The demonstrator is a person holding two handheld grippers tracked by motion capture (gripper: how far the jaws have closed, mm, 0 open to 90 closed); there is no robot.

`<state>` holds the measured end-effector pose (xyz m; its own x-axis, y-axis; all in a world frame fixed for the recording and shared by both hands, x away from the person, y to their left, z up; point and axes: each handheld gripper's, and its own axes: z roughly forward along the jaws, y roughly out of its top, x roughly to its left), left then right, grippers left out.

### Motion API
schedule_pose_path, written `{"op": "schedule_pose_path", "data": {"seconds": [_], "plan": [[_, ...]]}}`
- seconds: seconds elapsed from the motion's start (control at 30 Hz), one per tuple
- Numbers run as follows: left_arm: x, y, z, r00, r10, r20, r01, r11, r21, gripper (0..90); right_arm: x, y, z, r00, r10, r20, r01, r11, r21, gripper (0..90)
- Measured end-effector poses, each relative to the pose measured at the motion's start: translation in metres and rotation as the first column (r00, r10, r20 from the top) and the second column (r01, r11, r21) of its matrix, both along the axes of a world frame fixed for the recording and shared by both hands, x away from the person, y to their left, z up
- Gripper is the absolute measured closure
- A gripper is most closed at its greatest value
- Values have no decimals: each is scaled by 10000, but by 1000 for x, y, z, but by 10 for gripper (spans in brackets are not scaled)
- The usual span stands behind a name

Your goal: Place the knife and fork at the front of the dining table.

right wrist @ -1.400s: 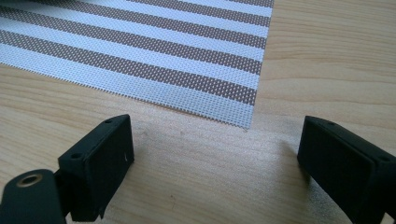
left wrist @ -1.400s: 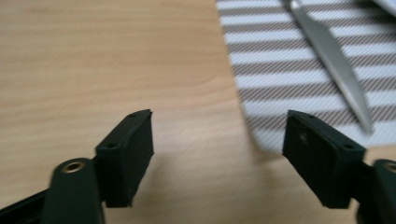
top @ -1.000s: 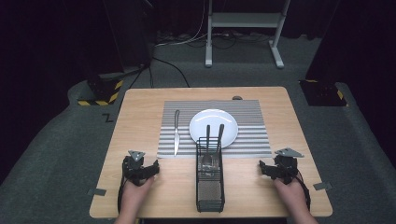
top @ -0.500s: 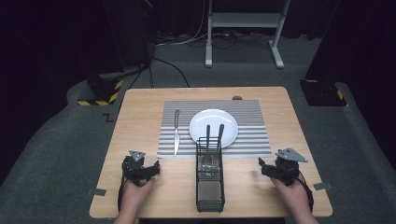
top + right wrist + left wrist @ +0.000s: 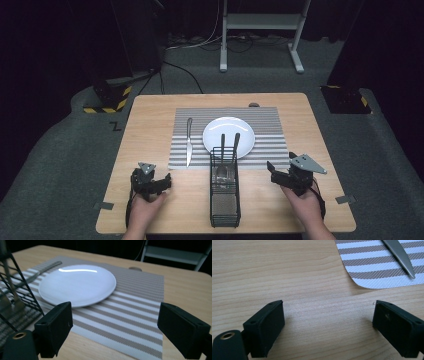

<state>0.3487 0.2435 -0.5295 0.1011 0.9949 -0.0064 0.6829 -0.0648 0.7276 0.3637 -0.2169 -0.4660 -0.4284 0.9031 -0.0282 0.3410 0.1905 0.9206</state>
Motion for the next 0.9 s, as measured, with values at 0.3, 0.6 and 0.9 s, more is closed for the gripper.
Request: {"op": "schedule_pose_path", "data": {"seconds": [0.3, 0.6, 0.9], "plan": [[0, 0, 0, 10000, -12, -2, 12, 10000, -5, 105, -3, 24, 21, 9956, 563, 745, -593, 9975, 388, 144], [0, 0, 0, 10000, -9, 5, 9, 10000, -7, 105, -3, 53, 27, 9912, 848, 1013, -934, 9921, 838, 166], [1, 0, 0, 9997, -236, -44, 236, 9997, 17, 92, -4, 80, 42, 9744, 1282, 1849, -1557, 9774, 1431, 377]]}}
